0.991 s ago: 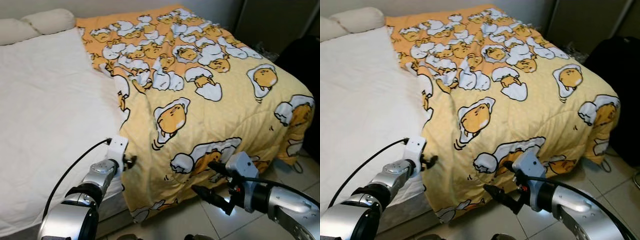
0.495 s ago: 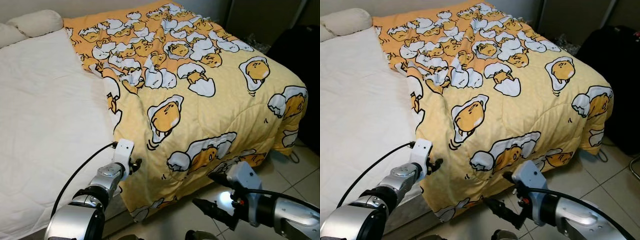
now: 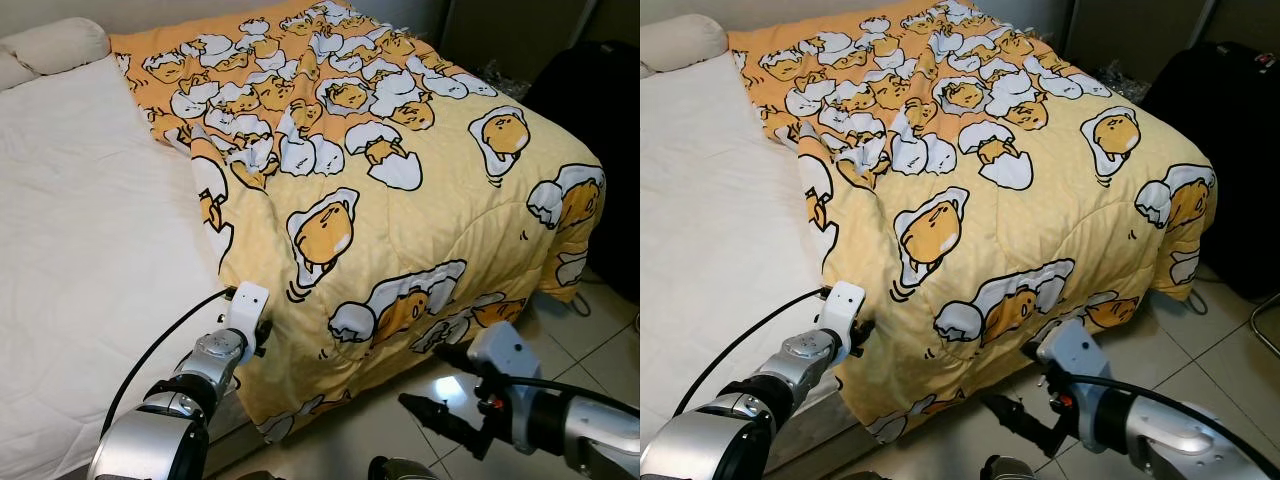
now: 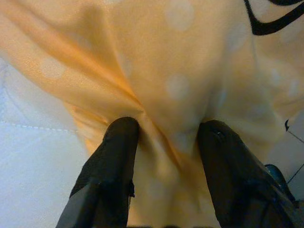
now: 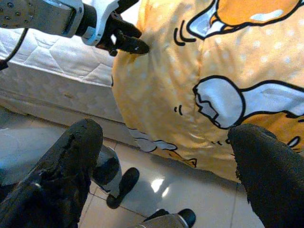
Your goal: Clean up the room
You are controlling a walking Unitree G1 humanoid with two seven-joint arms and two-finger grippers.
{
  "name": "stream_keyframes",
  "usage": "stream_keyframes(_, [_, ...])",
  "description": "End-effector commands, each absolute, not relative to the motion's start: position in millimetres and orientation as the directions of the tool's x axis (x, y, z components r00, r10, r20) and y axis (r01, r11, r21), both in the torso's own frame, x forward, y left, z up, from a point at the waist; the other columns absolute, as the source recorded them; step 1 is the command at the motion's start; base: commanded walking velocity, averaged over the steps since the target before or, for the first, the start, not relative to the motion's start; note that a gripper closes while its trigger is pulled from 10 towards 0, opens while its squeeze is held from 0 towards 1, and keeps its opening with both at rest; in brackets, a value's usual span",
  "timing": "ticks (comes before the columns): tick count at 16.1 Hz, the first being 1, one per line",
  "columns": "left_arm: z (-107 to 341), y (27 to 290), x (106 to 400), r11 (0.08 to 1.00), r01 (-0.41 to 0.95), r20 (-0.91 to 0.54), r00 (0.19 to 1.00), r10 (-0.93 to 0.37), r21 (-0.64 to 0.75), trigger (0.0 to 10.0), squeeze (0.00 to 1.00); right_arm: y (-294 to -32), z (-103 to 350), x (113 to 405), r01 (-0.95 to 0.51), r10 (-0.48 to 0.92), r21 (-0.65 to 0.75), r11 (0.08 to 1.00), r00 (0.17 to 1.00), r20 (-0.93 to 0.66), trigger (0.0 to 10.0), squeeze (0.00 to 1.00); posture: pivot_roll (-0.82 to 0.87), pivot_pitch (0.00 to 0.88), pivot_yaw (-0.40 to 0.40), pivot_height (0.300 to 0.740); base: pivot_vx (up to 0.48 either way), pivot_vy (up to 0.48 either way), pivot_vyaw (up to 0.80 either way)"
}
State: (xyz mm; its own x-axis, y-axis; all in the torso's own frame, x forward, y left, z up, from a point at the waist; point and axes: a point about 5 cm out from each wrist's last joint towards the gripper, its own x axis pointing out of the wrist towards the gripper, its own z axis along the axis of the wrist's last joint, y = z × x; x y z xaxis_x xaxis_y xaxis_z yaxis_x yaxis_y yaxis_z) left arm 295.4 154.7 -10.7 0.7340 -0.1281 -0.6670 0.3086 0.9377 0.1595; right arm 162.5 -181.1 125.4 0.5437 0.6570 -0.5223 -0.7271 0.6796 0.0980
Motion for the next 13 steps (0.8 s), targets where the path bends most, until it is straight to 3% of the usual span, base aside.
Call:
stream_keyframes(1, [-18.1, 161.0, 287.5, 0.934, 0.307, -0.699, 0.708, -0.098, 0.180, 0.0, 0.00, -181.5, 129.9, 160.4, -0.728, 0.658, 0.095, 0.679, 0.546, -0.519, 10.0, 0.00, -0.28, 0.092, 0.085, 0.740, 0.000, 0.000, 0.00])
stream_keyframes(8, [-18.0, 158.7, 288.1, 0.929, 0.309, -0.702, 0.708, -0.081, 0.205, 0.0, 0.00, -185.4, 133.7, 160.9, -0.717, 0.644, 0.084, 0.692, 0.560, -0.521, 10.0, 0.00, -0.29, 0.077, 0.093, 0.740, 0.000, 0.000, 0.00])
stream_keyframes(13, [-21.7, 160.2, 283.6, 0.871, 0.430, -0.746, 0.655, -0.119, 0.239, 0.0, 0.00, -183.7, 131.5, 170.5, -0.705, 0.637, 0.069, 0.706, 0.589, -0.498, 10.0, 0.00, -0.26, 0.040, 0.110, 0.740, 0.000, 0.000, 0.00])
